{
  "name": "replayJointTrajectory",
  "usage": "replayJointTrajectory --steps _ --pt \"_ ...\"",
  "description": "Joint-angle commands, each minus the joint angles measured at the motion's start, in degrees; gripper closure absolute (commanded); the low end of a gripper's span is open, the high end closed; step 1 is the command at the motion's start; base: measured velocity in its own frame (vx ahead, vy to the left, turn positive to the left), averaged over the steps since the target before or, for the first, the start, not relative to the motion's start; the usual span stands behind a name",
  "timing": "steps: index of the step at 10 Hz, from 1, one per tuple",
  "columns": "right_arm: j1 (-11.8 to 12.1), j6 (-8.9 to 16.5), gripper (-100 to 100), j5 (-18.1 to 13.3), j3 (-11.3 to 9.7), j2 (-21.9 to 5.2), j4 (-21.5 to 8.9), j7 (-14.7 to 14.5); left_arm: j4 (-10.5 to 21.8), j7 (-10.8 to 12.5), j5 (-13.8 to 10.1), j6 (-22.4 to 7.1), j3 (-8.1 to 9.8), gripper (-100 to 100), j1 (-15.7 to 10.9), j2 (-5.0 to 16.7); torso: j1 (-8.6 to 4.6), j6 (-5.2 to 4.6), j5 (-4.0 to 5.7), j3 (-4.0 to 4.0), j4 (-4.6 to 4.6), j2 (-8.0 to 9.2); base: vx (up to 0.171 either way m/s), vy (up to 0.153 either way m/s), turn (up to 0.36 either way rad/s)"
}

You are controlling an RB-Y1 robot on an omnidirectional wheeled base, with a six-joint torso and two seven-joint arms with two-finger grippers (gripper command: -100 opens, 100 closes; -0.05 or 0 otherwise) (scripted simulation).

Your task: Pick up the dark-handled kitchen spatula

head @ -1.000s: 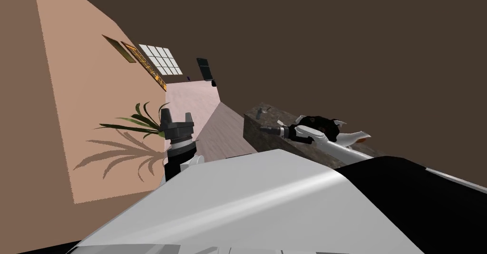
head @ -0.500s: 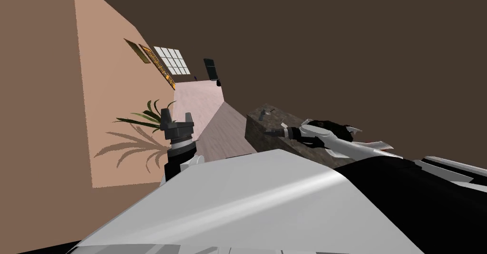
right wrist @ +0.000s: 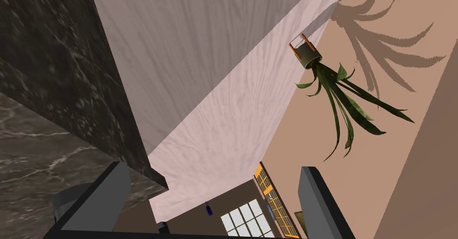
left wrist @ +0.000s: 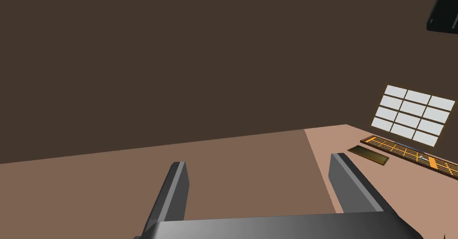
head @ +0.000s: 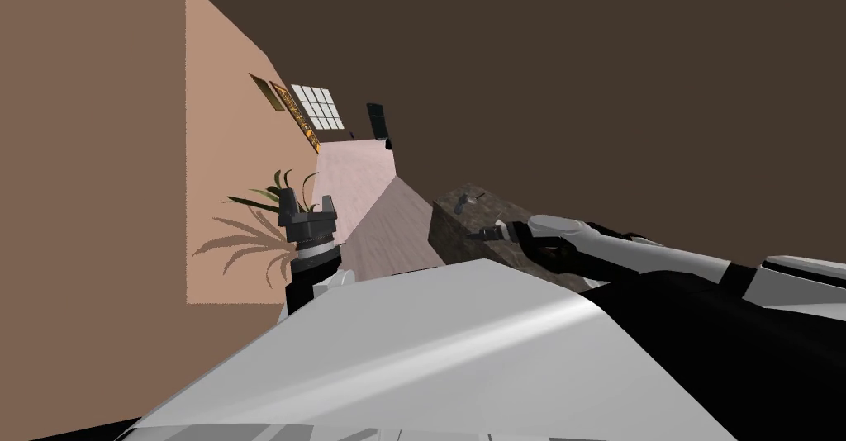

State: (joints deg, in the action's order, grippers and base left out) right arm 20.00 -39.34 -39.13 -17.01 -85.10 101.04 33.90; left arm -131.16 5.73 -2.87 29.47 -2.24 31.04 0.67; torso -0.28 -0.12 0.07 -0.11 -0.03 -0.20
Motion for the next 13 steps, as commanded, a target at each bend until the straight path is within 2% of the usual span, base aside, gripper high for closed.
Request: replayJointTrajectory --steps 1,2,3,5,6,7,8,10,11,12,13 --pt "0.7 1.0 -100 -2.4 -1.5 -2.9 -1.8 1.3 0.0 0.0 0.0 0.0 0.0 0 0.0 0.0 0.0 0.0 0.0 0.0 0.0 0.0 0.038 -0.06 0.19" --pt "0.7 1.0 -100 -2.4 -1.5 -4.1 -1.8 1.3 0.0 0.0 0.0 0.0 0.0 0 0.0 0.0 -0.06 0.04 0.01 0.0 0.0 0.0 0.033 -0.05 0.084" --pt "1.3 1.7 -100 -4.5 -2.8 -6.3 -3.4 2.2 0.0 0.0 0.0 0.0 0.0 0 0.0 0.0 -0.02 -0.01 0.01 0.01 0.01 0.02 0.043 -0.053 0.141" --pt "1.3 1.7 -100 -4.5 -2.8 -7.0 -3.4 2.2 0.0 0.0 0.0 0.0 0.0 0 0.0 0.0 0.0 0.0 0.0 -0.01 0.0 -0.01 0.031 -0.035 0.052" --pt "2.1 2.4 -100 -6.4 -4.2 -9.7 -4.9 3.1 0.0 0.0 0.0 0.0 0.0 0 0.0 0.0 0.08 -0.02 -0.01 0.03 0.01 0.06 0.029 -0.04 0.146" --pt "2.9 3.1 -100 -8.3 -5.6 -11.3 -6.3 3.9 0.0 0.0 0.0 0.0 0.0 0 0.0 0.0 0.04 0.02 -0.01 0.03 0.01 0.04 0.05 -0.066 0.216" --pt "2.9 3.1 -100 -8.3 -5.6 -12.2 -6.3 3.9 0.0 0.0 0.0 0.0 0.0 0 0.0 0.0 -0.06 0.01 0.02 -0.01 0.0 -0.02 0.05 -0.071 0.079" --pt "4.7 4.5 -100 -11.6 -8.4 -16.1 -8.8 5.3 0.0 0.0 0.0 0.0 0.0 0 0.0 0.0 -0.13 0.01 0.03 -0.04 -0.01 -0.07 0.073 -0.094 0.136" --pt "4.7 4.5 -100 -11.6 -8.4 -16.3 -8.8 5.3 0.0 0.0 0.0 0.0 0.01 0 0.0 0.0 -0.18 0.0 0.05 -0.09 -0.03 -0.16 0.059 -0.074 0.065" --pt "5.7 5.1 -100 -13.1 -9.8 -17.9 -9.8 5.9 0.0 0.0 0.0 0.0 0.0 0 0.0 0.0 -0.11 -0.01 0.05 -0.06 -0.03 -0.1 0.038 -0.07 0.089" --pt "5.7 5.1 -100 -13.1 -9.8 -17.9 -9.8 5.9 0.0 0.0 0.0 0.0 0.0 0 0.0 0.0 -0.1 0.0 0.04 -0.03 -0.01 -0.04 0.026 -0.055 0.055"
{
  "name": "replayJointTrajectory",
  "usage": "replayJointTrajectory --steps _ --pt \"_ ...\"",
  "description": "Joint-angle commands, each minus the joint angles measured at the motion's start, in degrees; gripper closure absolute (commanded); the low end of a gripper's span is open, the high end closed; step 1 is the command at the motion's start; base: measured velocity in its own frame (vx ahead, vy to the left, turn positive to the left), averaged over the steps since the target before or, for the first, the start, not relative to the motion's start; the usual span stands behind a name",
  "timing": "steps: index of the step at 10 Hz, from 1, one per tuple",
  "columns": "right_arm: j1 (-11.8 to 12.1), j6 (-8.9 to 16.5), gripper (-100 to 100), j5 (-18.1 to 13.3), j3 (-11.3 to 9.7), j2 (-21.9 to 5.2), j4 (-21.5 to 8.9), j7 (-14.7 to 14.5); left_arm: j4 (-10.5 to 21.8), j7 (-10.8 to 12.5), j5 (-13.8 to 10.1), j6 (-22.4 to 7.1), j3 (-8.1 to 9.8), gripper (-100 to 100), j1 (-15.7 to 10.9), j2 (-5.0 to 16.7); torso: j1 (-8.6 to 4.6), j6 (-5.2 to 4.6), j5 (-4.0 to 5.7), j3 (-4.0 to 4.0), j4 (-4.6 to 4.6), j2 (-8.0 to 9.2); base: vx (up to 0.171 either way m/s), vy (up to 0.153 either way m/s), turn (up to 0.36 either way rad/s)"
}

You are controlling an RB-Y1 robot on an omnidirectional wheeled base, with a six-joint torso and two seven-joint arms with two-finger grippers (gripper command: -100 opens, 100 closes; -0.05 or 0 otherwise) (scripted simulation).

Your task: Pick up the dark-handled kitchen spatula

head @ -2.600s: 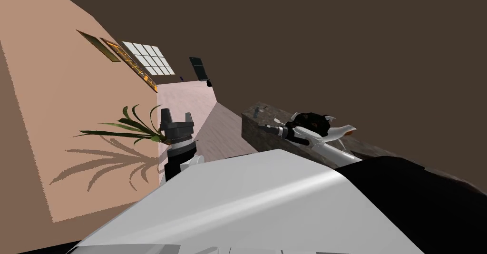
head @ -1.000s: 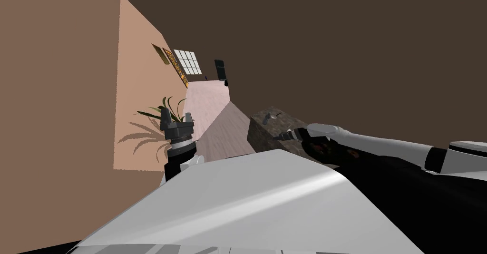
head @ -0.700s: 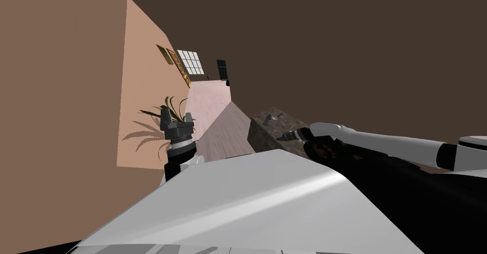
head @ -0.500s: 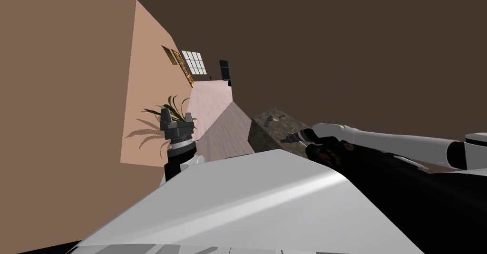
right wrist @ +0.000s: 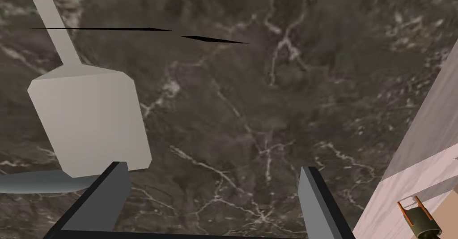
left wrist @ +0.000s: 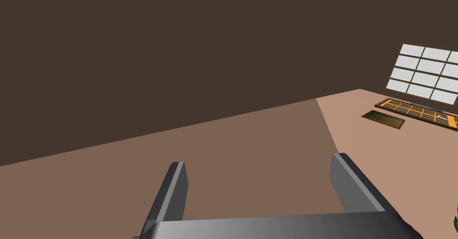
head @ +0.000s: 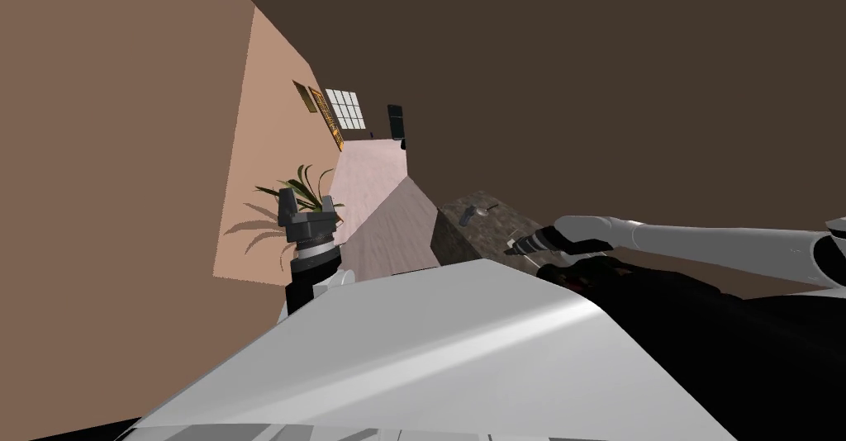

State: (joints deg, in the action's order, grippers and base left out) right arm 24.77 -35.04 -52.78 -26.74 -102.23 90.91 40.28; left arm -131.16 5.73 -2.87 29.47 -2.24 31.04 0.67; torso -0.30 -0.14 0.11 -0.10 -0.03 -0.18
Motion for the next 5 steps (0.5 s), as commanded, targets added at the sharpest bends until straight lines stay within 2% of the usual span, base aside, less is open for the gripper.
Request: replayJointTrajectory --steps 1,2,3,5 --pt "2.0 1.4 -100 -0.8 -1.4 -2.0 -0.5 0.1 0.0 0.0 0.0 0.0 0.0 0 0.0 0.0 0.0 0.0 0.0 0.0 0.0 0.0 0.033 -0.048 0.063" --pt "3.0 1.9 -100 -2.0 -2.8 -2.9 -1.2 0.5 0.0 0.0 0.0 0.0 0.0 0 0.0 0.0 0.04 0.01 -0.02 0.0 0.0 0.0 0.046 -0.074 0.113" --pt "3.0 1.9 -100 -2.0 -2.8 -2.9 -1.2 0.5 0.0 0.0 0.0 0.0 0.0 0 0.0 0.0 -0.04 0.01 0.0 -0.02 -0.01 -0.03 0.035 -0.07 0.038" --pt "5.0 2.7 -100 -3.8 -5.2 -3.8 -2.0 1.2 0.0 0.0 0.0 0.0 0.0 0 0.0 0.0 -0.01 0.0 0.01 0.0 0.0 0.0 0.035 -0.054 0.057"
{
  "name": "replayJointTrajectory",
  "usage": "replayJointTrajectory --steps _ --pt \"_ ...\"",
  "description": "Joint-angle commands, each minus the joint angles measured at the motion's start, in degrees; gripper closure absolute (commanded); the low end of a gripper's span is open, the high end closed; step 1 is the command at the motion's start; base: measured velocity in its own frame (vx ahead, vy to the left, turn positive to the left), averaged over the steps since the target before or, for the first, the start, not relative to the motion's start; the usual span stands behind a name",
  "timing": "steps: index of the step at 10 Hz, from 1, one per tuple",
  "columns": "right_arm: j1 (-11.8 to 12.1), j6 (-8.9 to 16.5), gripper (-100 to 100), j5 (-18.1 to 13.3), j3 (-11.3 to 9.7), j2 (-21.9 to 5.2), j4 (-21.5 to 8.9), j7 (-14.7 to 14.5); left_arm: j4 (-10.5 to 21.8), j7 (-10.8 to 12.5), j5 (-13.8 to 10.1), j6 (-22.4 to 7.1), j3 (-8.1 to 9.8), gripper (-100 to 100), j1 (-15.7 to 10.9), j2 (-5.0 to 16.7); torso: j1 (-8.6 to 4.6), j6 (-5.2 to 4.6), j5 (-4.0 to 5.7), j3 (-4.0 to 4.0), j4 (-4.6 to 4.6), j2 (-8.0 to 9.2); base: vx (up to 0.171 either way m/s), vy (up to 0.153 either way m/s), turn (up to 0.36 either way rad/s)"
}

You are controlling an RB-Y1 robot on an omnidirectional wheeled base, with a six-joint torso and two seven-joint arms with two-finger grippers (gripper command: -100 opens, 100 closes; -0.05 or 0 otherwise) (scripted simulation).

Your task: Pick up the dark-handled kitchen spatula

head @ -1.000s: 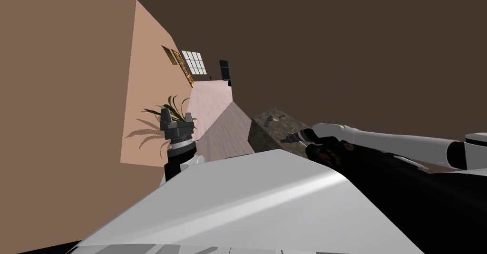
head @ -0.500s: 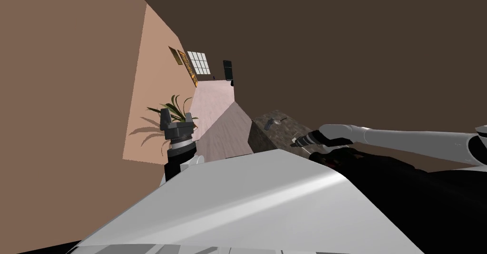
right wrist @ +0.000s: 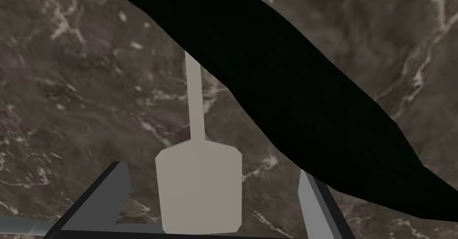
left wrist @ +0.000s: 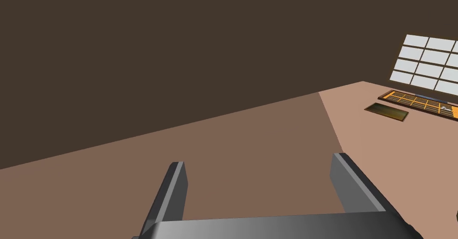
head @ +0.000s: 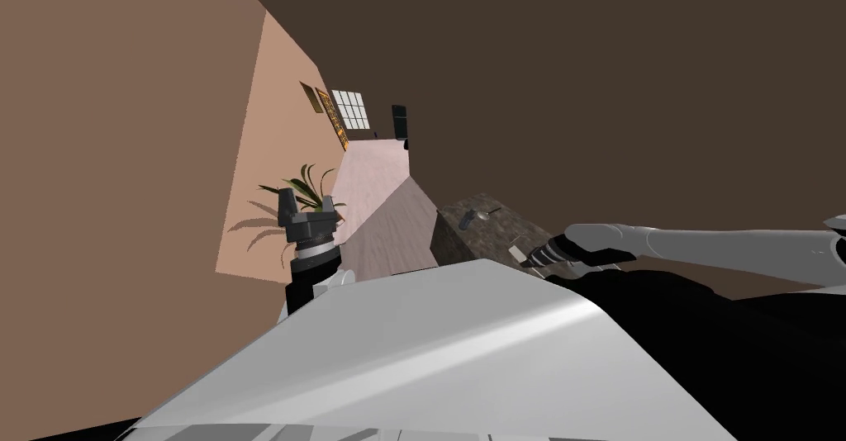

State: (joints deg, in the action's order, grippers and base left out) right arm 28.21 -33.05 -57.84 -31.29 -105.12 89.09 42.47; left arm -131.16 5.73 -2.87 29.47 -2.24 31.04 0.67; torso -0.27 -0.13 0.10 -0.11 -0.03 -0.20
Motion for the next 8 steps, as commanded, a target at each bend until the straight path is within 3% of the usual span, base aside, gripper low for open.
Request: replayJointTrajectory --steps 1,3,4,5,8 --pt "2.4 0.9 -100 0.7 -1.7 -0.9 -0.3 -0.8 0.0 0.0 0.0 0.0 0.0 0 0.0 0.0 0.0 0.0 0.0 0.0 0.0 0.0 0.038 -0.044 0.045" --pt "1.7 -0.1 -100 0.4 -1.3 -0.6 -0.9 -0.7 0.0 0.0 0.0 0.0 0.0 0 0.0 0.0 0.1 -0.02 -0.02 0.02 0.01 0.05 0.015 -0.018 0.0" --pt "1.9 0.2 0 0.5 -1.4 -0.6 -0.8 -0.8 0.0 0.0 0.0 0.0 0.0 0 0.0 0.0 0.17 -0.01 -0.04 0.05 0.02 0.09 0.0 0.0 0.0" --pt "2.8 1.7 -100 0.2 -1.6 -0.4 -0.1 -3.3 0.0 0.0 0.0 0.0 0.0 0 0.0 0.0 0.21 -0.01 -0.05 0.07 0.03 0.12 0.126 -0.02 -0.317" --pt "4.3 4.0 -100 -0.3 -1.9 0.0 1.0 -7.0 0.0 0.0 0.0 0.0 0.0 0 0.0 0.0 0.45 -0.37 0.17 -0.02 -0.12 0.07 0.113 0.064 -0.274"
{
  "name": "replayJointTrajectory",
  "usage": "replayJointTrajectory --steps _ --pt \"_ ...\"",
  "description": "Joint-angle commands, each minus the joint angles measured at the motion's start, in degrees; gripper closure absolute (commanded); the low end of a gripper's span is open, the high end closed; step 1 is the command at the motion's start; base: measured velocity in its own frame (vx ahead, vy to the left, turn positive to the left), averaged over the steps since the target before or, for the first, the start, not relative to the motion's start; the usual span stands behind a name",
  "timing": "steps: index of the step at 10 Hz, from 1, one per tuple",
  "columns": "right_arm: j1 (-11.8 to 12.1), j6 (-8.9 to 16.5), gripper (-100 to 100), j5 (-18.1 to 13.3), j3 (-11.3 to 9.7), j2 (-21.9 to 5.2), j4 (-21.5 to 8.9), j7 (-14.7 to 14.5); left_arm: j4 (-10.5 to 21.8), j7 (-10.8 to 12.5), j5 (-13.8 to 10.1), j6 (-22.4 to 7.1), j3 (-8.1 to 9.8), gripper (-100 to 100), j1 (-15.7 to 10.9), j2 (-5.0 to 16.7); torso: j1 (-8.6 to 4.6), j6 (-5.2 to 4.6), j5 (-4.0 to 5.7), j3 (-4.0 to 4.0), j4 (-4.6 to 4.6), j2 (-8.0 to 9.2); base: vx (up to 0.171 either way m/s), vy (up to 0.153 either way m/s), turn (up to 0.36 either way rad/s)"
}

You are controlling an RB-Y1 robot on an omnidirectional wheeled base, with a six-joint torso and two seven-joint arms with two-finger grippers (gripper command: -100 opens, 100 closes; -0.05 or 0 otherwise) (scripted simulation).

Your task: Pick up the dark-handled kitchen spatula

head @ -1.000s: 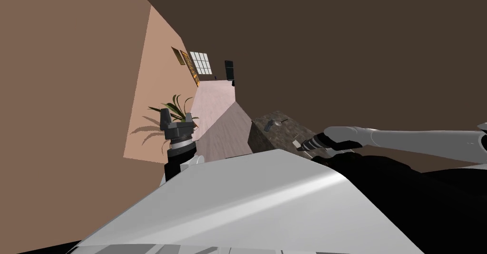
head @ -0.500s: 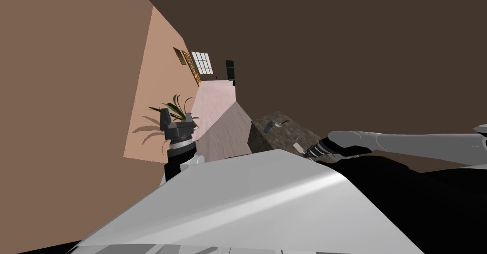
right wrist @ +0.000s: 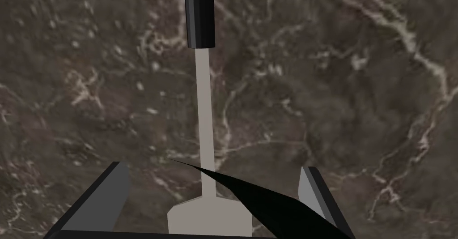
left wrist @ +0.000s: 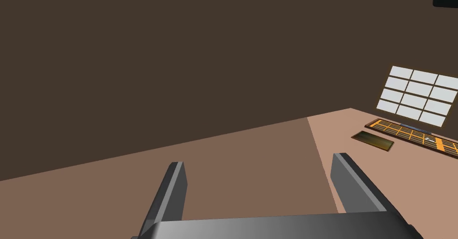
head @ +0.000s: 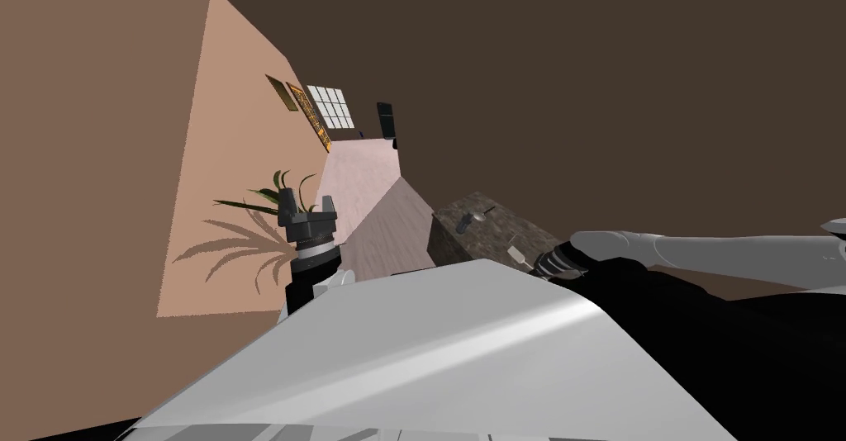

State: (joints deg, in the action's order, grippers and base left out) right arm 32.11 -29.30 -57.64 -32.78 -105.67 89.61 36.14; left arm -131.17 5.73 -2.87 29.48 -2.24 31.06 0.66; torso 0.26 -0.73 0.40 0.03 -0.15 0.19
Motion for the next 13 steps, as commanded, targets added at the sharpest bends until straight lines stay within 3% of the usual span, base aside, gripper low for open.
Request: replayJointTrajectory --steps 1,4,9,11,13 --pt "0.4 0.2 -100 -0.5 -0.4 0.6 0.5 -0.7 0.0 0.0 0.0 0.0 0.0 0 0.0 0.0 0.0 0.0 0.0 0.0 0.0 0.0 0.044 0.045 -0.144" --pt "0.4 0.2 -100 -0.5 -0.4 0.6 0.5 -0.7 0.0 0.0 0.0 0.0 0.0 0 0.0 0.0 -0.25 -0.08 0.15 0.39 0.13 0.69 -0.009 -0.009 0.029" --pt "0.4 0.2 -100 -0.5 -0.4 0.6 0.5 -0.7 0.0 0.0 0.0 0.0 0.0 0 0.0 0.0 -0.19 -0.1 0.13 0.39 0.13 0.68 0.004 0.004 -0.012" --pt "2.2 2.2 -100 -1.3 -0.7 1.2 1.2 -4.2 0.0 0.0 0.0 0.0 0.0 0 0.0 0.0 0.02 -0.19 0.11 0.32 0.11 0.53 0.086 0.089 -0.283" --pt "2.2 2.2 -100 -1.3 -0.7 1.2 1.2 -4.2 0.0 0.0 0.0 0.0 0.0 0 0.0 0.0 0.01 -0.53 0.28 0.47 0.05 0.91 0.033 0.035 -0.11"
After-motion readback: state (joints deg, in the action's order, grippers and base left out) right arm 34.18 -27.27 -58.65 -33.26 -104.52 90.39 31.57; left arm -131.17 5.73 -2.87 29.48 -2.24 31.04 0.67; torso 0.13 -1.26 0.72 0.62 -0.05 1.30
